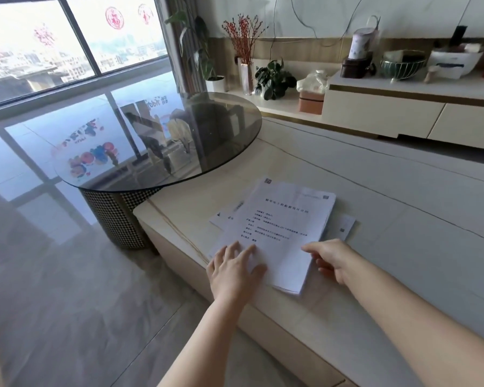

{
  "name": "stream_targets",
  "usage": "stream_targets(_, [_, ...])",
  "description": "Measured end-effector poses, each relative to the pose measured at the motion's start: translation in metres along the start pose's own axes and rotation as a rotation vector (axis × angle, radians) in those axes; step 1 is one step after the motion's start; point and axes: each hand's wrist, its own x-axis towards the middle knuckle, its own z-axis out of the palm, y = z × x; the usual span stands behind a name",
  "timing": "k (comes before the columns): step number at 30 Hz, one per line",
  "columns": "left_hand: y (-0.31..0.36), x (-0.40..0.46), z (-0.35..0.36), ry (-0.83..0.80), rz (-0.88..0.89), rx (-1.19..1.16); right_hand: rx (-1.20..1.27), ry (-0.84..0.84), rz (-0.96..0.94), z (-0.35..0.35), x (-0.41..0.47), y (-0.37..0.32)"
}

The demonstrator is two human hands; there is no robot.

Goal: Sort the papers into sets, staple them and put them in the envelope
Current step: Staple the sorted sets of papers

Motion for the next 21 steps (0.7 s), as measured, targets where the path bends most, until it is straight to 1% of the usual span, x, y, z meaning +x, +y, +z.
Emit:
stream_targets(2, [-0.002, -0.001, 0.002, 0.004, 0.001, 0.001, -0.036, 0.033, -0.099, 0.003, 0.002, -0.001])
stream_targets(4, [-0.002, 0.0, 0.002, 0.004, 0.003, 0.008, 0.004, 0.056, -0.159, 0.008, 0.004, -0.002])
stream_targets(7, [-0.001, 0.0, 0.002, -0.013, -0.003, 0.022, 0.141, 0.014, -0.122, 0.02, 0.006, -0.001])
stream_targets(8, [0.0, -0.001, 0.001, -0.02, -0.004, 0.032, 0.152, 0.006, -0.119, 0.023, 0.007, 0.0])
stream_targets(13, [0.006, -0.004, -0.017, -0.101, 0.039, 0.048, 0.008, 0.07, -0.236, 0.019, -0.002, 0.002])
stream_targets(15, [0.011, -0.008, -0.028, -0.065, 0.01, 0.0, -0.029, 0.066, -0.286, 0.006, -0.011, 0.0])
stream_targets(18, [0.02, -0.019, -0.04, 0.079, -0.045, -0.12, 0.003, 0.025, -0.307, -0.029, -0.027, 0.003])
stream_targets(19, [0.024, -0.021, -0.043, 0.081, -0.062, -0.196, 0.01, 0.009, -0.295, -0.043, -0.034, 0.006])
stream_targets(21, [0.036, -0.026, -0.047, -0.004, -0.113, -0.387, -0.013, 0.008, -0.268, -0.07, -0.048, 0.012])
